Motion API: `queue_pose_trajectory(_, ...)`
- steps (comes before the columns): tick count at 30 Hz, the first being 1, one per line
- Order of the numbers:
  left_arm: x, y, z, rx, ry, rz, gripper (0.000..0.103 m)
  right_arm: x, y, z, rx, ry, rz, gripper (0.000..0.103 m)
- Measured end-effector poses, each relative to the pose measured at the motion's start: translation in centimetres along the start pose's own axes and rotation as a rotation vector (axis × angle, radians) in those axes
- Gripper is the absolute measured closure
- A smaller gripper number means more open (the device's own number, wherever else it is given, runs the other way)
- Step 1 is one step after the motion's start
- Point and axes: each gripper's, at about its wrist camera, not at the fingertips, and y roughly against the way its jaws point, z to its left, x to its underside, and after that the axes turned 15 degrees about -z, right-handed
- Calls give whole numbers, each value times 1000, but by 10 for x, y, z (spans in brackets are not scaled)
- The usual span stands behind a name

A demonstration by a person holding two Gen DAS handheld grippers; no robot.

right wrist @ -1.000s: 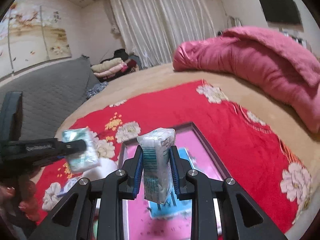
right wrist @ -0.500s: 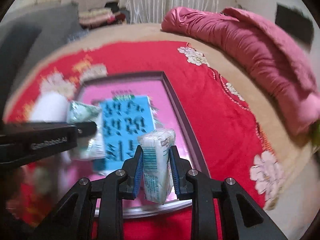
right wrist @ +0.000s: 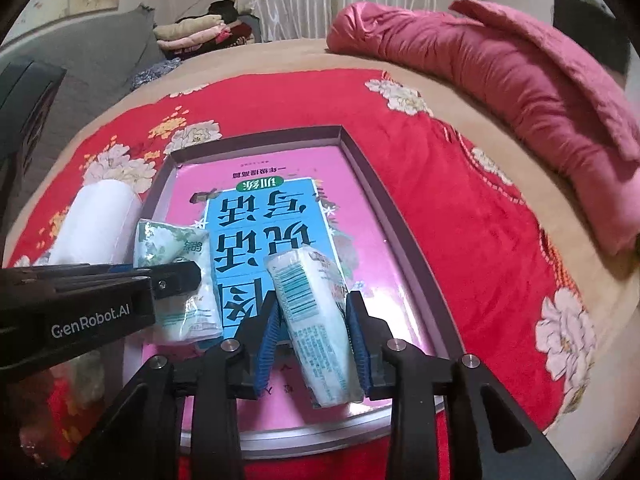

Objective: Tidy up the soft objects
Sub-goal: 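Carry both tissue packs over the pink tray and lower them inside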

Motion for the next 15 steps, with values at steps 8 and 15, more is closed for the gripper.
queue_pose_trajectory(8,1,-2,-1,2,-9,10,82,0,7,-10,-17,-78,-8,45)
queue_pose_trajectory(15,5,-2,-2,16,-7,30,82,-8,27,-22,20,-115,-80,44)
